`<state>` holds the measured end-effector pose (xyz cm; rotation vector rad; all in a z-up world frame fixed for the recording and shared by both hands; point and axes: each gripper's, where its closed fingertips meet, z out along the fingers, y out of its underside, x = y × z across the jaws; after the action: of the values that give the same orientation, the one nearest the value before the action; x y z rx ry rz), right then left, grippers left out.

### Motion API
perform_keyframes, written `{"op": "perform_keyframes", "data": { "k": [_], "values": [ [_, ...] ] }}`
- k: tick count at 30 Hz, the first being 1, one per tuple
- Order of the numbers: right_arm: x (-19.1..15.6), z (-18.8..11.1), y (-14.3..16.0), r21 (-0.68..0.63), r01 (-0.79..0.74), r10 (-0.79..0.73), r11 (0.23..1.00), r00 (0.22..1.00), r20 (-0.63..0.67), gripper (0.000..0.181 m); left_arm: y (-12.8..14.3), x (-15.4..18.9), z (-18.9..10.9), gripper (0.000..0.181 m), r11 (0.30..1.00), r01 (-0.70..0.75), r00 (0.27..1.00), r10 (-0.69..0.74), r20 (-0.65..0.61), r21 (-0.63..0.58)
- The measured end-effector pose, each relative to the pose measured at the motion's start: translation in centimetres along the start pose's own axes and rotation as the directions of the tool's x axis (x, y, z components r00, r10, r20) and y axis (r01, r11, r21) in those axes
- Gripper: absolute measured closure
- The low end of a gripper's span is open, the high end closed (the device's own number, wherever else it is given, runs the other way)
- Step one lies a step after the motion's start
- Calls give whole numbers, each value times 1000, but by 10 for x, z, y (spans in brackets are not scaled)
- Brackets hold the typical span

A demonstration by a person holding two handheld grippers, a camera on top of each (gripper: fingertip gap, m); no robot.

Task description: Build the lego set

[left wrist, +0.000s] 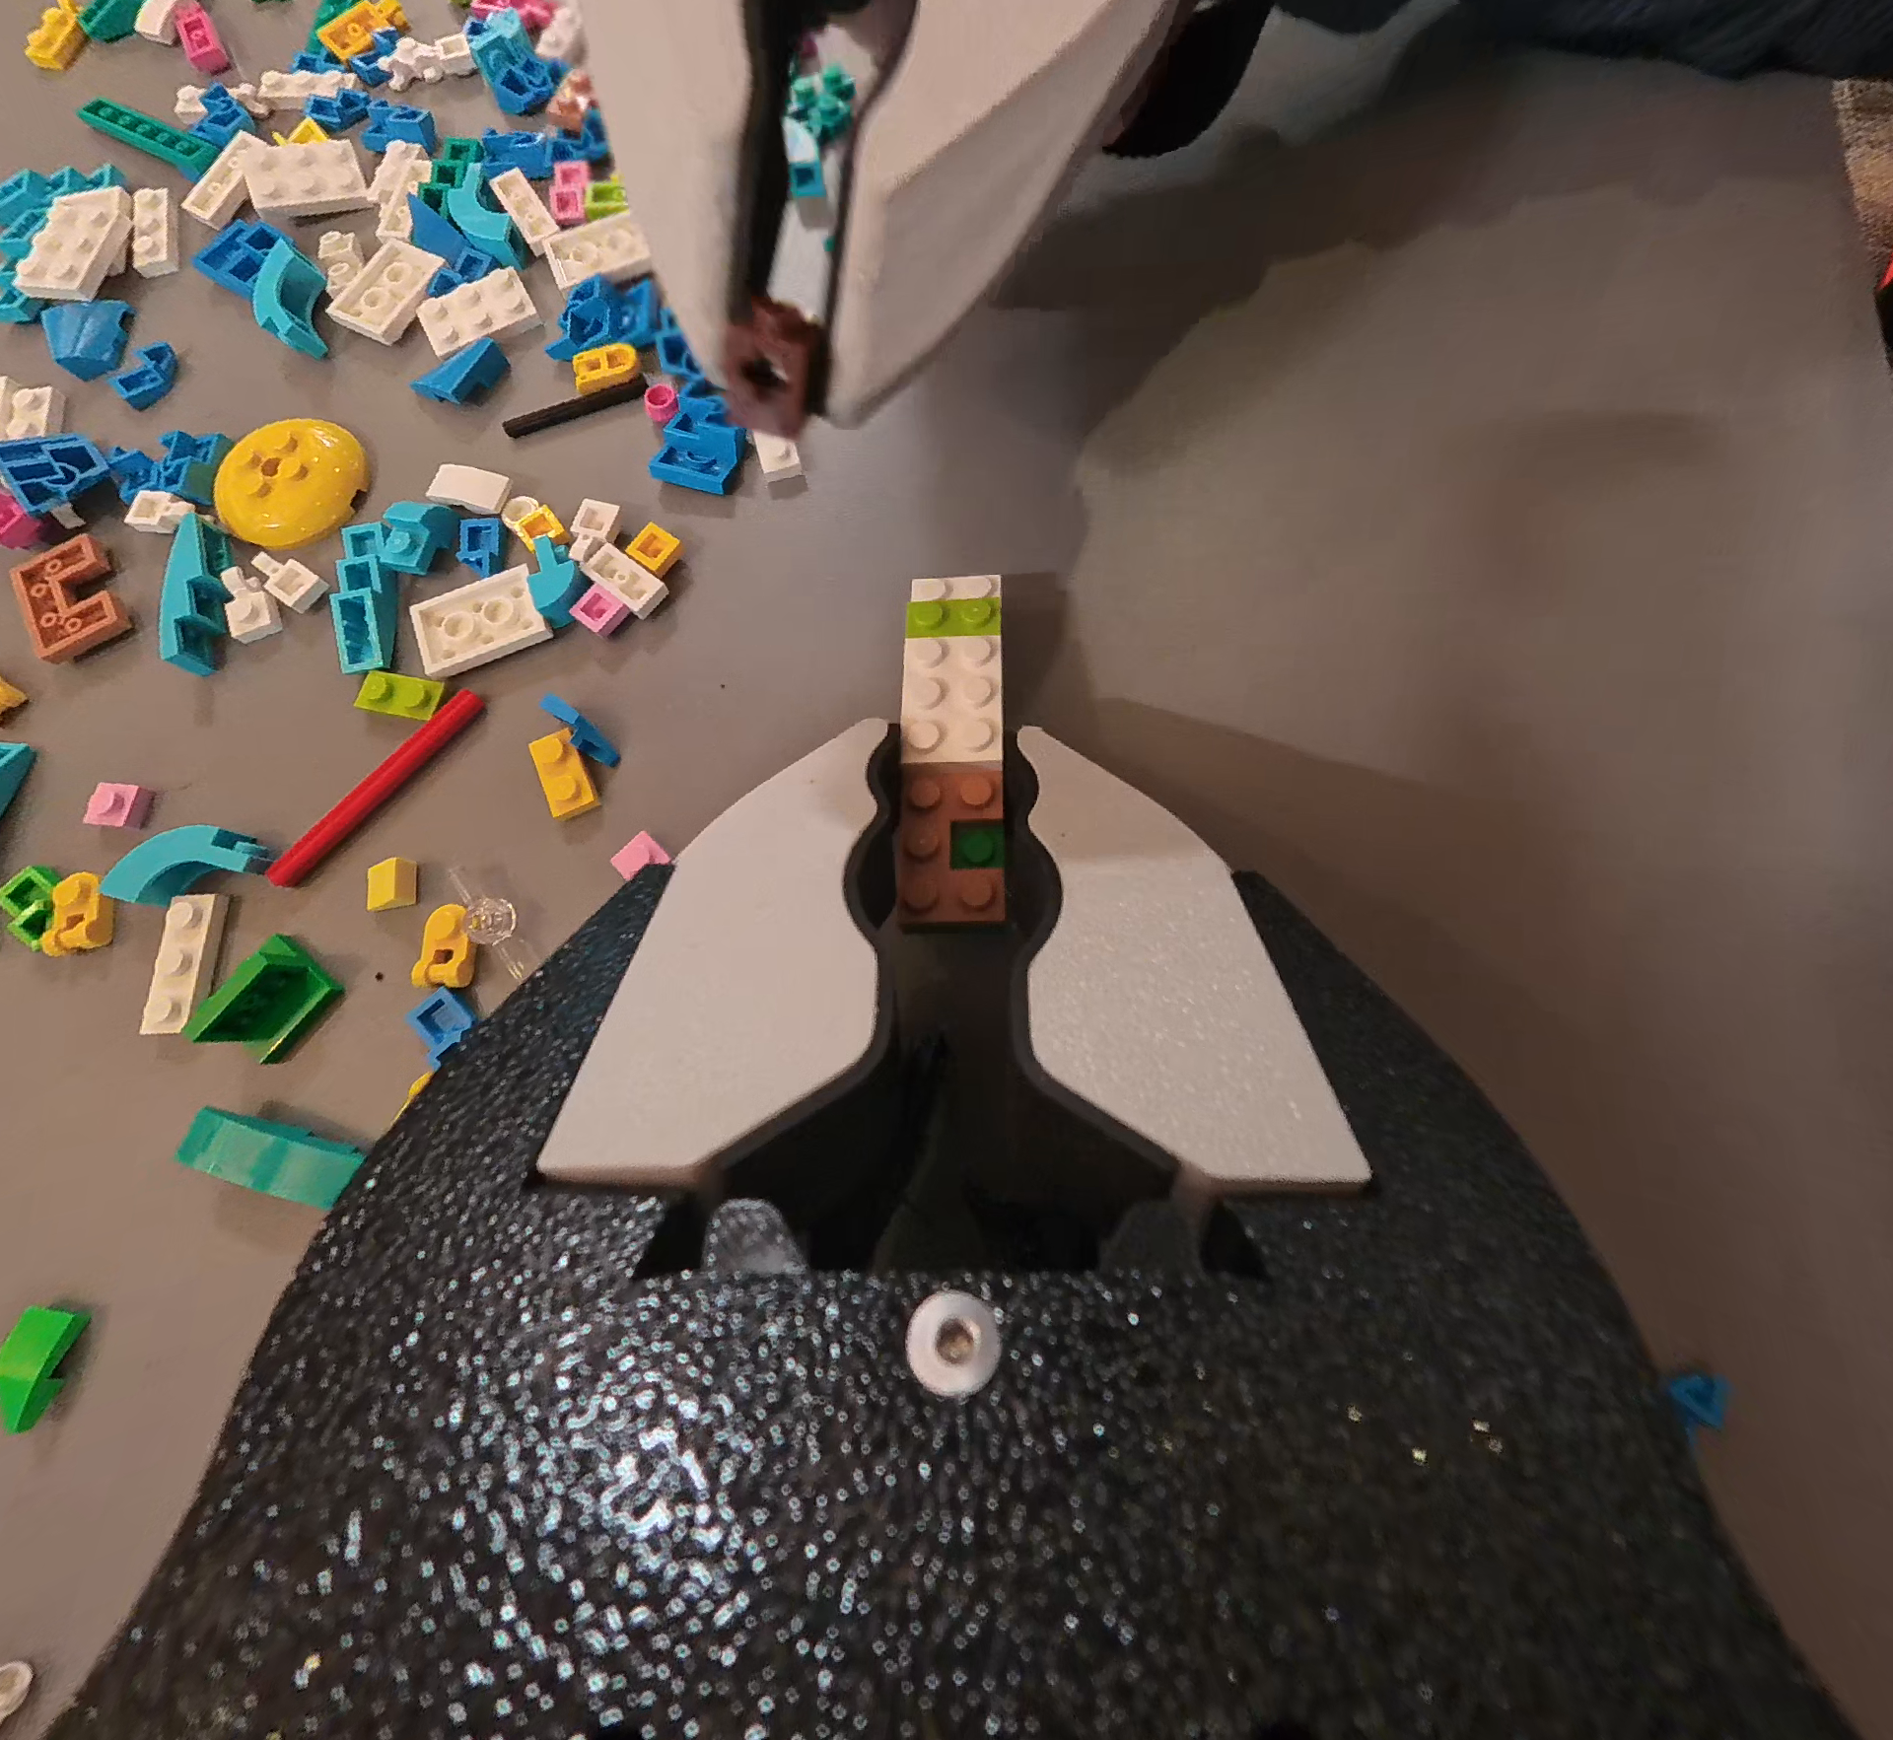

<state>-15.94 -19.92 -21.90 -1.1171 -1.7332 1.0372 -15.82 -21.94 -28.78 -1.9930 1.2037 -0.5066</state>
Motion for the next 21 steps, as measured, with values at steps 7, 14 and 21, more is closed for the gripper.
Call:
{"op": "perform_keyframes", "data": {
  "k": [7, 14, 21],
  "values": [
    [-24, 1, 26, -171, -4, 30, 985, 988, 152, 175, 0, 2, 0, 163, 1000, -15, 1000, 15, -11, -4],
    [-35, -2, 39, -253, -24, 82, 967, 972, 221, 175, -1, 1, 0, 164, 999, -39, 999, 38, 10, 7],
    [-32, -2, 42, -259, -32, 88, 965, 974, 208, 175, -7, 2, -4, 164, 997, -51, 999, 51, 6, 56]
  ]
}}
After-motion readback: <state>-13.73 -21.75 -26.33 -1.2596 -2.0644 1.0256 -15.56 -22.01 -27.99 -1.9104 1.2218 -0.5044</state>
